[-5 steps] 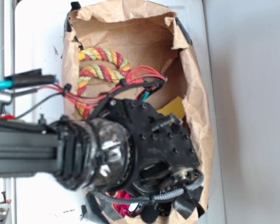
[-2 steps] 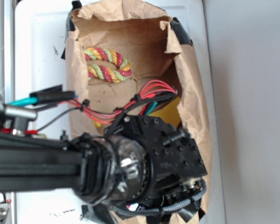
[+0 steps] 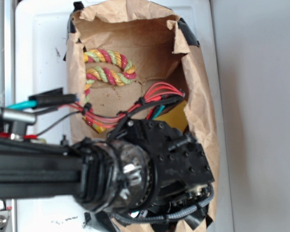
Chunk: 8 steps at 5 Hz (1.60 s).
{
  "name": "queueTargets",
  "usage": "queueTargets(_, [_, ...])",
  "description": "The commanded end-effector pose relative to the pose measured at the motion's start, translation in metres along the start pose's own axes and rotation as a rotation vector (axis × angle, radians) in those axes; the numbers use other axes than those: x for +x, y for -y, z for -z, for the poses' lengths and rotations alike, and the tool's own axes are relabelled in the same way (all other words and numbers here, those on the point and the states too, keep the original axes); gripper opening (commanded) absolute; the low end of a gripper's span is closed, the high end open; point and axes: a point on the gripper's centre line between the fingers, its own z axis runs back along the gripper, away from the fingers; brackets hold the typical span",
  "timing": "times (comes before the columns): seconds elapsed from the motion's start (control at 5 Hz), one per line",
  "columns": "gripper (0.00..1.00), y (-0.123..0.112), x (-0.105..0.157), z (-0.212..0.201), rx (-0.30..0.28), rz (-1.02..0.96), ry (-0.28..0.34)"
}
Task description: Grab the red paper.
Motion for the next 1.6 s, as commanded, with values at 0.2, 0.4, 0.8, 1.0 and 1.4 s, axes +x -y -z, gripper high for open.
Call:
queueTargets(0.2, [0.00, -0.008, -0.013, -0.041, -0.074, -0.038, 0.139])
queueTargets(0.4, [0.00, -0.018, -0.008, -0.062, -0.107, -0.107, 0.238])
queueTargets(0.8, [0.00, -0.026, 0.017, -0.095, -0.169, -0.216, 0.373])
queueTargets(1.0, [0.00, -0.028, 0.020, -0.103, -0.175, -0.233, 0.418])
queueTargets(1.4, [0.00, -0.030, 0.011, -0.123, -0.177, -0.236, 0.461])
